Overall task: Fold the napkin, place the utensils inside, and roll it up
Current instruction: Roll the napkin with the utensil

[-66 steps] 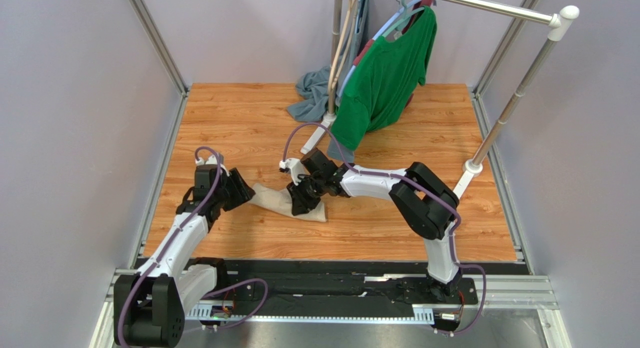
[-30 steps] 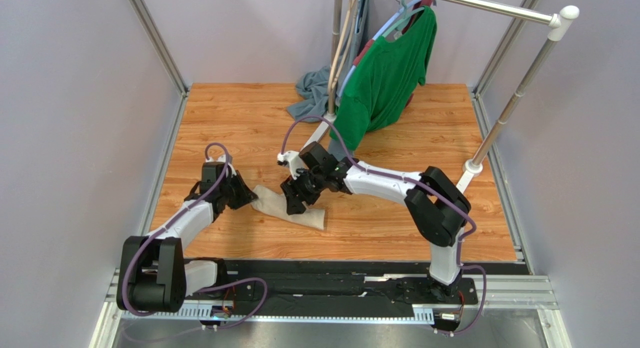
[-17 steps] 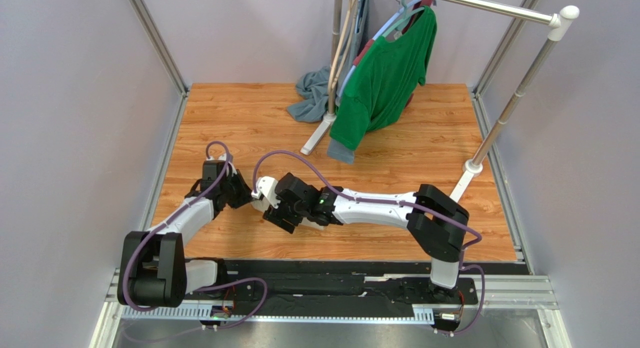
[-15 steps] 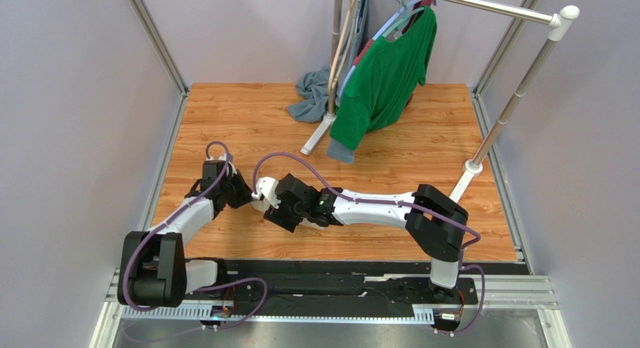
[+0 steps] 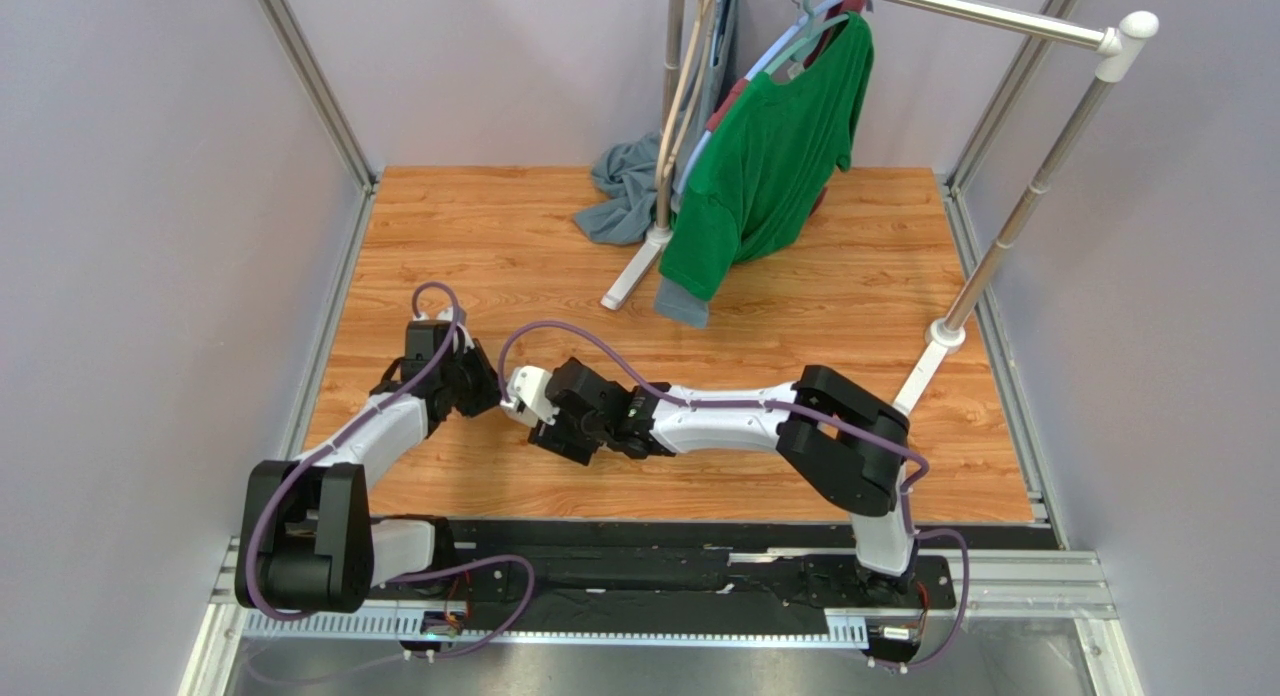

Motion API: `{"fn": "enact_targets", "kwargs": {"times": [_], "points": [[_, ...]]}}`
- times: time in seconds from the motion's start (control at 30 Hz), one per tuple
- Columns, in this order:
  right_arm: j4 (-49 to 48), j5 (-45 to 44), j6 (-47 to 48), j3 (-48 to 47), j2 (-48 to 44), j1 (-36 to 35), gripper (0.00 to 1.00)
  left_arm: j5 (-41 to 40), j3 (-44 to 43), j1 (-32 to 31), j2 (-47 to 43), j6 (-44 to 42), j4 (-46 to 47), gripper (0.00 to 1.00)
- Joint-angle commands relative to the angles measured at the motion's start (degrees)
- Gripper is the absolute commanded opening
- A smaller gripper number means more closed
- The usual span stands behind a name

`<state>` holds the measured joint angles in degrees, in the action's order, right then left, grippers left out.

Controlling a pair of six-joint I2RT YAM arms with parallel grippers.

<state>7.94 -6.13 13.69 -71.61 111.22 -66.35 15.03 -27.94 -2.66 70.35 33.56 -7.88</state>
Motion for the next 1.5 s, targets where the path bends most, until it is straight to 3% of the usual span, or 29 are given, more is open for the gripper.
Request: {"fn": "enact_targets", "kwargs": {"times": [0.0,0.2,0.3,0.33,0.4,0.43,0.53,0.57,0.67,0.93,1.47], "points": [[-2.7,-0.1,1.4,-0.7,2.9,-0.5,0.65,1.0,-2.3,-0.2,0.5,-0.7,-0.1,0.00],[-1.6,0.3,0.0,-1.5,5.8,0.5,0.61,1.6,-2.3,-0.2,0.6,-0.7,0.2,0.00],[0.0,1.0,-1.3,-2.1,6.3,1.4,0.47,2.0,-2.5,-0.2,0.3,-0.6,0.3,0.00],[0.5,1.8,-2.1,-2.4,6.6,1.8,0.35,2.1,-2.6,-0.2,0.1,-0.5,0.2,0.00],[2.4,3.3,-3.0,-2.9,7.1,2.6,0.28,2.7,-3.1,-0.2,-0.4,-0.3,-0.4,0.00],[3.0,5.3,-4.2,-3.2,7.2,3.5,0.23,2.6,-3.4,-0.2,-1.2,-0.3,-0.7,0.03],[3.6,12.3,-6.5,-2.5,6.6,5.9,0.15,1.9,-5.0,-0.2,-3.3,-0.3,-3.3,0.30],[3.7,13.9,-8.2,-2.0,6.5,6.5,0.14,1.2,-5.4,-0.2,-4.0,-0.3,-3.9,0.44],[4.4,20.7,-11.0,-2.0,6.0,9.1,0.13,-0.4,-6.0,-0.2,-7.1,-0.6,-5.6,0.54],[4.6,38.9,-17.5,-3.7,8.2,15.6,0.12,-2.4,-1.9,-0.2,-11.8,-0.5,-3.9,0.56],[2.6,53.9,-25.2,-8.4,15.9,20.5,0.11,-0.5,2.1,-0.2,-8.9,-1.1,2.9,0.55]]}}
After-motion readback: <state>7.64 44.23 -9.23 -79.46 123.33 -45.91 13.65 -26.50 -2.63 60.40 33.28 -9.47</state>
